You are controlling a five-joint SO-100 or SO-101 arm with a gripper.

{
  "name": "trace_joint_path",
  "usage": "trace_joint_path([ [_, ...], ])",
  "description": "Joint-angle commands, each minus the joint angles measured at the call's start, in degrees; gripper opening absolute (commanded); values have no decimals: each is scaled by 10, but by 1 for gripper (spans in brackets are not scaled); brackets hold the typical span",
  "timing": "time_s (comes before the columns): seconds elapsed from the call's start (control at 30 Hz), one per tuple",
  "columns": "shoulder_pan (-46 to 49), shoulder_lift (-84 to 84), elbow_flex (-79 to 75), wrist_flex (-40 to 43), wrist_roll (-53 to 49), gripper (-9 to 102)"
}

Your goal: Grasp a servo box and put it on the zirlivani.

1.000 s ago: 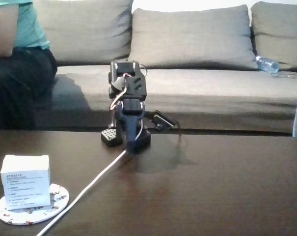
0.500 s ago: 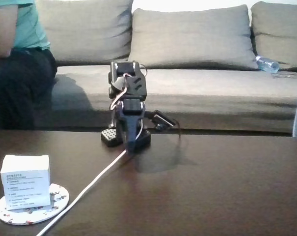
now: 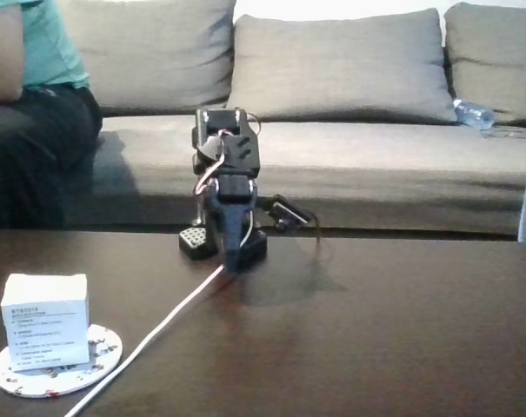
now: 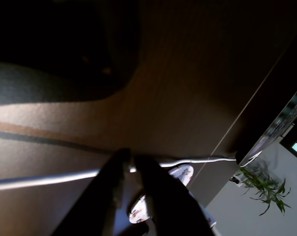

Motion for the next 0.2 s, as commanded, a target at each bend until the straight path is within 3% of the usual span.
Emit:
trace_joint_path([
  [0.0,-2,2,-4,-7,-4,0],
  [0.17,-2,2,-4,-7,-4,0],
])
